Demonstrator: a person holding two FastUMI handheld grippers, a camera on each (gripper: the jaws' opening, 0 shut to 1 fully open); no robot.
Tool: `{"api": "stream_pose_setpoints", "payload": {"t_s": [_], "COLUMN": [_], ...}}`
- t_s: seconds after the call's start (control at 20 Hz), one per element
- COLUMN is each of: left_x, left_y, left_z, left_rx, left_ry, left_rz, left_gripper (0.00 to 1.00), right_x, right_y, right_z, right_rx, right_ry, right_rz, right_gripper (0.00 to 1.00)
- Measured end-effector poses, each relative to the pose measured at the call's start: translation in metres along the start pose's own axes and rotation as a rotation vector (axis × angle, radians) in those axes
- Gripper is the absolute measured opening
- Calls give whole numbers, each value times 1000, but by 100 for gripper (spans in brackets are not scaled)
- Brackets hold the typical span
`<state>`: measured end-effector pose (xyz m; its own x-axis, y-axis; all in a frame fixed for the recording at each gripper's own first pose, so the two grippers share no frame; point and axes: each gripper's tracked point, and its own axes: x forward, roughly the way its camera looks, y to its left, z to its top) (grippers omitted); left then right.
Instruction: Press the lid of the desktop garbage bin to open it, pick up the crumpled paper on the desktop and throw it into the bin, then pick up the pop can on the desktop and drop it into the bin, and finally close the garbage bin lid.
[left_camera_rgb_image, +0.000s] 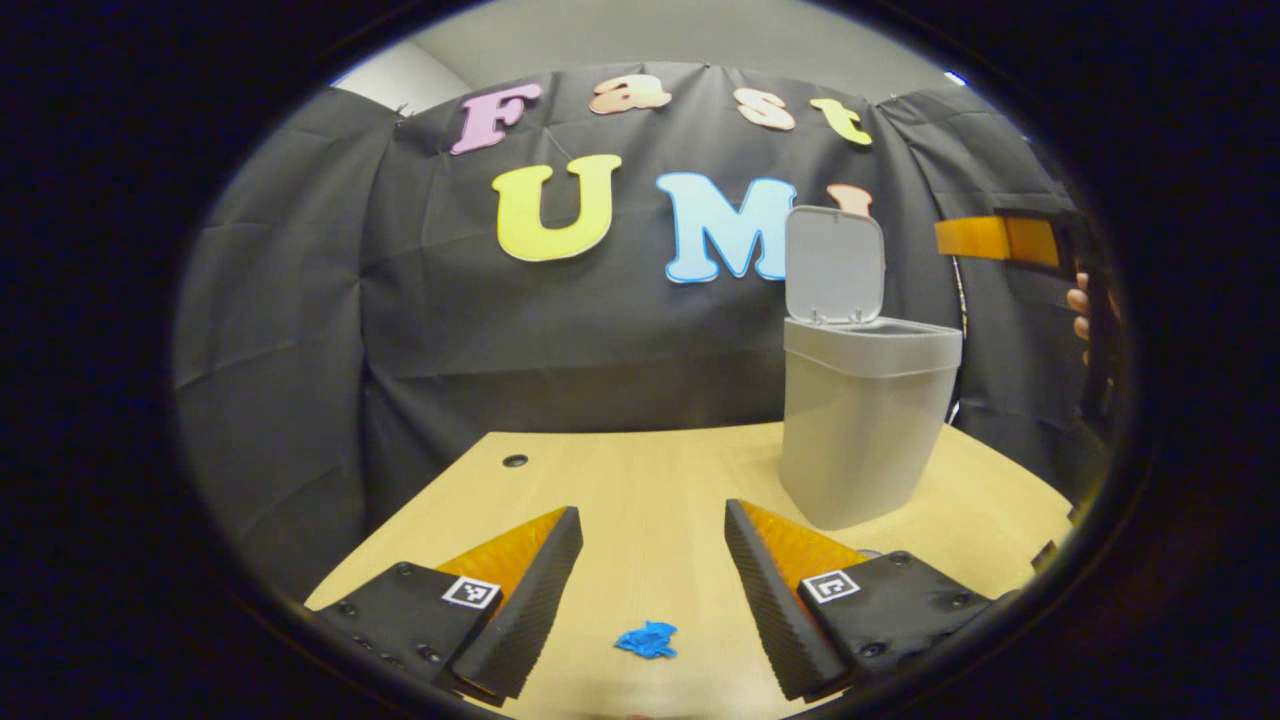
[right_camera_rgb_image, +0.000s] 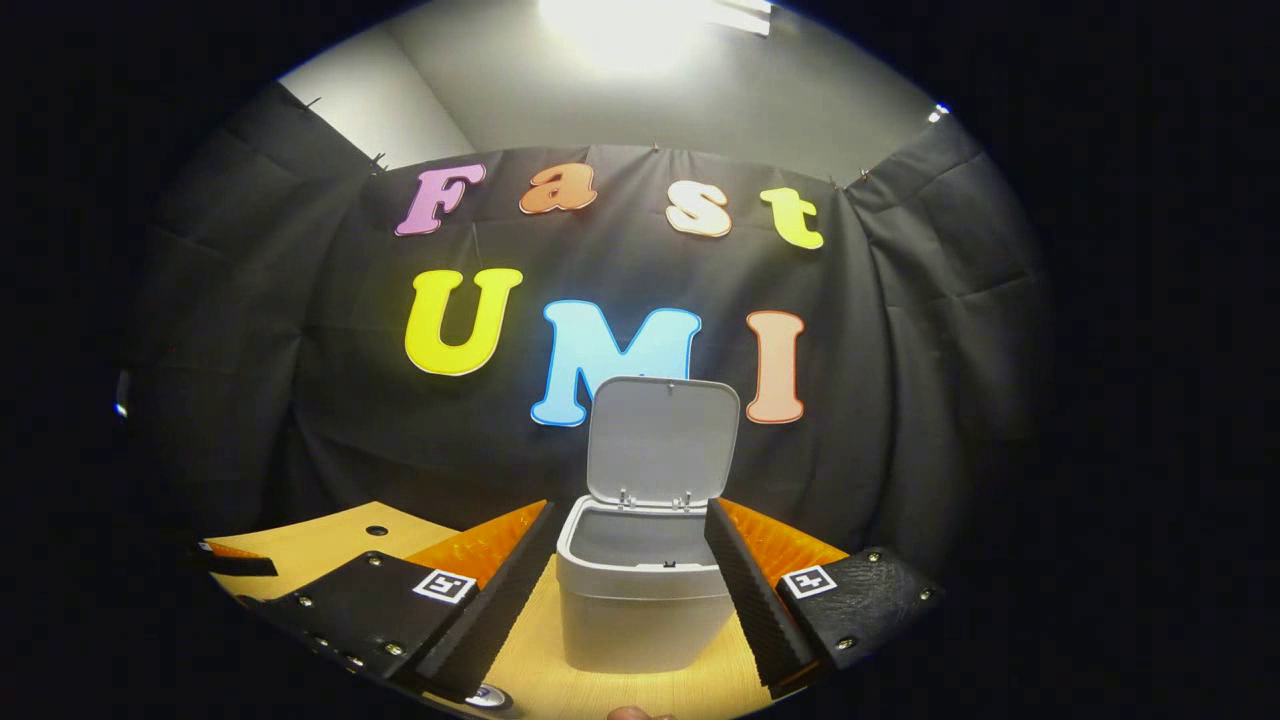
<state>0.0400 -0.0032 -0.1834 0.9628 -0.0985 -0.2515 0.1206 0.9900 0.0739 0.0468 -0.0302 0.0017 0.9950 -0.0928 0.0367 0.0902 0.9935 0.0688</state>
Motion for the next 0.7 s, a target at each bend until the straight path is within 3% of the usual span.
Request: {"api": "stream_pose_setpoints", "payload": {"t_s": [0.15,0.2,0.25,0.3,0.35,0.45,0.7], "left_x": [7,10,14,19,22,30,42], "left_y": [2,4,7,8,9,11,14], "left_z": [-26,-35,-43,-51,-61,-84,-135], "left_rx": [-13,-11,-7,-7,-11,-31,-49], "left_ry": [40,53,68,81,97,143,248], "left_rz": [-17,-16,-15,-15,-18,-25,-15], "left_gripper": [94,86,100,100,94,100,94], "right_x": [-14,-18,-20,-23,-26,-29,-39], "right_y": [6,7,7,7,10,14,18], "right_z": [-3,-3,-5,-6,-9,-14,-24], "right_rx": [4,0,-6,-10,-8,-6,-46], "right_ry": [14,17,23,31,39,57,106], "right_rz": [-8,-13,-19,-22,-22,-16,-9], "right_gripper": [96,95,95,95,95,96,96]}}
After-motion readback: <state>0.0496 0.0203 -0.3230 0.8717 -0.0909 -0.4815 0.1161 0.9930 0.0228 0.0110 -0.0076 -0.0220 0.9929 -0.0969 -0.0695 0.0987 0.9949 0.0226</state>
